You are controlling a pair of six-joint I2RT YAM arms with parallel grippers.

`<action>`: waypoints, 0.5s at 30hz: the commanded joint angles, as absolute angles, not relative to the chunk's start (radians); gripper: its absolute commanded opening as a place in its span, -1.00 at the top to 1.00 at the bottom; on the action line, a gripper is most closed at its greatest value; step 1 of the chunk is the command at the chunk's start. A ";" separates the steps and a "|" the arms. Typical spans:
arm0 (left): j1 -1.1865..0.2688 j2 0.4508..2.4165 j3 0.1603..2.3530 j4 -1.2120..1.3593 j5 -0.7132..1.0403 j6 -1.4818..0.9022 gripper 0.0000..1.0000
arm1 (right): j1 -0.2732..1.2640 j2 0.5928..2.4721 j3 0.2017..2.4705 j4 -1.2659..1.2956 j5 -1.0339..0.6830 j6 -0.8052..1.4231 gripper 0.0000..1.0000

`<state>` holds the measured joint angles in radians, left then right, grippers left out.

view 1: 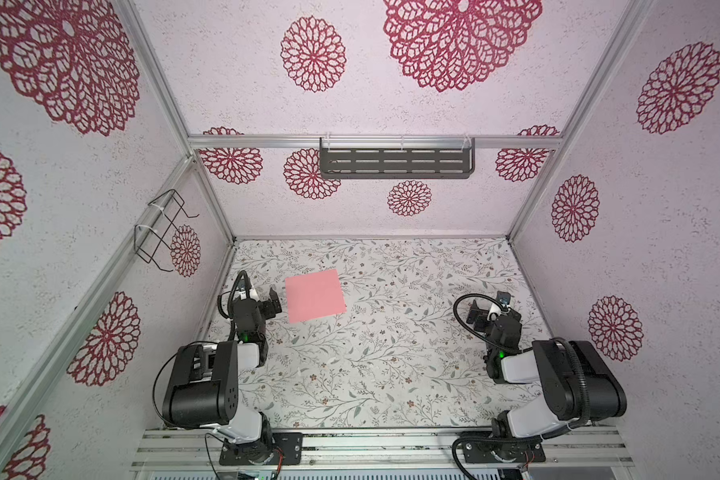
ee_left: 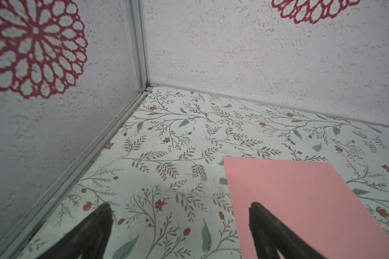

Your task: Fold a paper plane with a square sheet of paper (pick it up from the middle)

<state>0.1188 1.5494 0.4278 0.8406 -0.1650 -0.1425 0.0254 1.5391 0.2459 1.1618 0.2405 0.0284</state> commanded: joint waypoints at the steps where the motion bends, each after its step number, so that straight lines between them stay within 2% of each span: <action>1: 0.127 1.549 0.430 0.855 -0.154 -0.134 -0.95 | 0.031 1.534 0.253 1.201 0.261 0.034 -0.98; 15: 0.128 1.551 0.431 0.851 -0.153 -0.134 -0.95 | 0.031 1.536 0.257 1.195 0.258 0.038 -0.98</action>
